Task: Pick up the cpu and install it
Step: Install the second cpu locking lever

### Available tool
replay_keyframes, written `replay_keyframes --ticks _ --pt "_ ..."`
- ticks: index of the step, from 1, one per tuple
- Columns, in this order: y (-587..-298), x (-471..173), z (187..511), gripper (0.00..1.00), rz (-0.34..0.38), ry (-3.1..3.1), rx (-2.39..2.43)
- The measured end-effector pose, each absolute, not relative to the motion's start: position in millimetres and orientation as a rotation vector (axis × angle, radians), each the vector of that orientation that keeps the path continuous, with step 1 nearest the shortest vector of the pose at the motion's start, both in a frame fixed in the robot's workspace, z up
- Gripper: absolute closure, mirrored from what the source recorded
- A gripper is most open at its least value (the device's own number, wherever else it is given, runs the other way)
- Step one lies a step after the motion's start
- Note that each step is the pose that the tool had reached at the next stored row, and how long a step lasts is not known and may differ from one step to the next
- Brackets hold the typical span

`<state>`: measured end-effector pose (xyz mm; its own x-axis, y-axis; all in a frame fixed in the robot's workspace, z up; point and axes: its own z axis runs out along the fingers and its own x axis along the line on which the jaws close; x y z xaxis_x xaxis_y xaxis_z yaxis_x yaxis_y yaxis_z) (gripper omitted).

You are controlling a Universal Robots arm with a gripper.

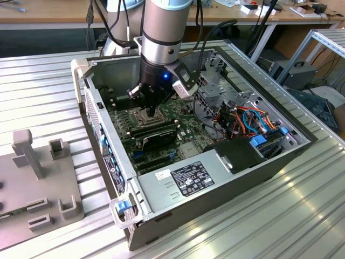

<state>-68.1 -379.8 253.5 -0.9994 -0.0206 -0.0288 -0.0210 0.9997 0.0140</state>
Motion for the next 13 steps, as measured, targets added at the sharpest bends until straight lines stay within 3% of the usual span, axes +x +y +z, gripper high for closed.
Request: replay_keyframes --ticks 13 --pt "-377.8 -69.5 252.3 0.89 0.022 3.113 -0.032"
